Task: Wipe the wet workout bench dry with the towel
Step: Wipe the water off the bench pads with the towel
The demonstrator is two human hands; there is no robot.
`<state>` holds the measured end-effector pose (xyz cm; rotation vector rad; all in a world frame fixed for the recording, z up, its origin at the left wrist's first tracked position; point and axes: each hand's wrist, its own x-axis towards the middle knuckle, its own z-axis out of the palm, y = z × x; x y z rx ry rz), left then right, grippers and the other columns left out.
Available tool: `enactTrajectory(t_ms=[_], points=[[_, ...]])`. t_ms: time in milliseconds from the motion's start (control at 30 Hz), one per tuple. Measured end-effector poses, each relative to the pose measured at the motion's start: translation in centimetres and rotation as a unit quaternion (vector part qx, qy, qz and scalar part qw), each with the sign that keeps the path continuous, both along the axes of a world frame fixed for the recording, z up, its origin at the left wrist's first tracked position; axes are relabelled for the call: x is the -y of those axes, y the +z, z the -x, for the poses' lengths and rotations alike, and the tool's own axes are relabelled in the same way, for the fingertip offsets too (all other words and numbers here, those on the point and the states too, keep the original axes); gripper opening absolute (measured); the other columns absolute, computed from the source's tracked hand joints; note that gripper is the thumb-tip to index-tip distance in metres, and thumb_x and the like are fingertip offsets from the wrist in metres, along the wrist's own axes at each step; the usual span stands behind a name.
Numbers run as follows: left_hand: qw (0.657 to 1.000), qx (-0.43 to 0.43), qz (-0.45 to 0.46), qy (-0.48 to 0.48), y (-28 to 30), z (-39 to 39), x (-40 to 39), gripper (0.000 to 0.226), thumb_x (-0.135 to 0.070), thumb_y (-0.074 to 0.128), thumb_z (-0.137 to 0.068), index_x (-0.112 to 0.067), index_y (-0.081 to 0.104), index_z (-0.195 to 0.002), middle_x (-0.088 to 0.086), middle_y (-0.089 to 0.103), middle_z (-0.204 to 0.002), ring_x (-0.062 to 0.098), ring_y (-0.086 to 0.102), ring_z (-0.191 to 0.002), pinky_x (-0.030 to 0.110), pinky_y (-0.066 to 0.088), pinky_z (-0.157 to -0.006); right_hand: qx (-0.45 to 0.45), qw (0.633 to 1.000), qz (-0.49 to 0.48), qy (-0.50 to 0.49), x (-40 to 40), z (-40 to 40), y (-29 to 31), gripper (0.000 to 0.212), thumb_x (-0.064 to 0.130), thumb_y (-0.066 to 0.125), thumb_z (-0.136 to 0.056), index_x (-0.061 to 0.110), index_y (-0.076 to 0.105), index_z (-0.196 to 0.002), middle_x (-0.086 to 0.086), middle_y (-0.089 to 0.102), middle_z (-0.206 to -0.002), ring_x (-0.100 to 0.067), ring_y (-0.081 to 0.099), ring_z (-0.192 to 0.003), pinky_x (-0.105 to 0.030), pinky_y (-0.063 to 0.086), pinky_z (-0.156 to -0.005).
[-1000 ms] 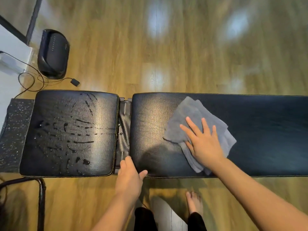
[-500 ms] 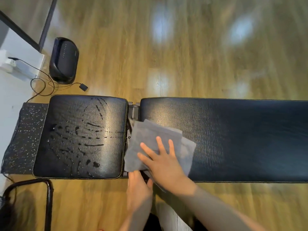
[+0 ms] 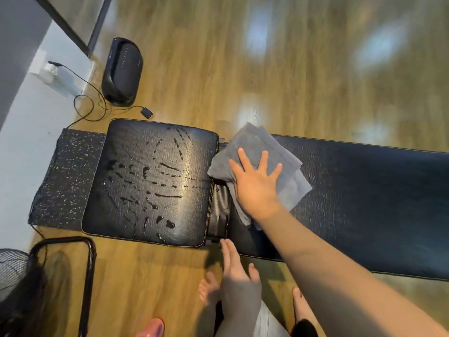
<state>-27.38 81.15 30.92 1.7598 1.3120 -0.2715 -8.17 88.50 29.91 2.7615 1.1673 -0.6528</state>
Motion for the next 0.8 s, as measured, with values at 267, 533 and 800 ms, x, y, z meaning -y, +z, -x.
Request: enactTrajectory(t_ms=[267, 533, 800], points=[[0.996, -0.075, 0.006, -0.056, -4.8, 3.7, -0.4, 0.068, -0.053, 0.046, -0.069, -0.049, 0.027, -0.135, -0.007, 0.048, -0.145, 0.033, 0.056, -0.118, 0.05, 0.044, -0.098, -0.029, 0.983, 0.015, 0.18, 13.6, 8.6, 0.8, 0.066, 0.051, 0.056, -0.074, 0.034, 0.05, -0.138, 0.005, 0.038, -0.156, -0.052, 0.034, -0.136, -0.074, 0.022, -0.1], [0.986, -0.065, 0.044, -0.146, 1.7, 2.0, -2.1, 0.081, -0.042, 0.045, -0.09, -0.041, -0.01, -0.149, -0.021, -0.026, -0.155, 0.006, 0.051, -0.121, 0.018, 0.026, -0.084, 0.026, 0.999, -0.032, 0.008, 13.7, -1.8, 0.0, 0.066, 0.023, 0.063, -0.092, 0.041, 0.032, -0.148, 0.013, 0.019, -0.162, -0.048, 0.026, -0.142, -0.071, 0.03, -0.104], [0.983, -0.083, 0.044, -0.158, 2.6, 1.5, -1.5, 0.08, -0.038, 0.048, -0.094, -0.036, -0.008, -0.151, -0.012, -0.026, -0.156, 0.005, 0.048, -0.124, 0.011, 0.022, -0.068, -0.002, 0.994, -0.063, -0.089, 8.4, -1.1, 0.1, 0.052, 0.036, 0.045, -0.101, 0.038, 0.028, -0.15, 0.014, 0.008, -0.164, -0.045, 0.007, -0.147, -0.074, 0.014, -0.109]])
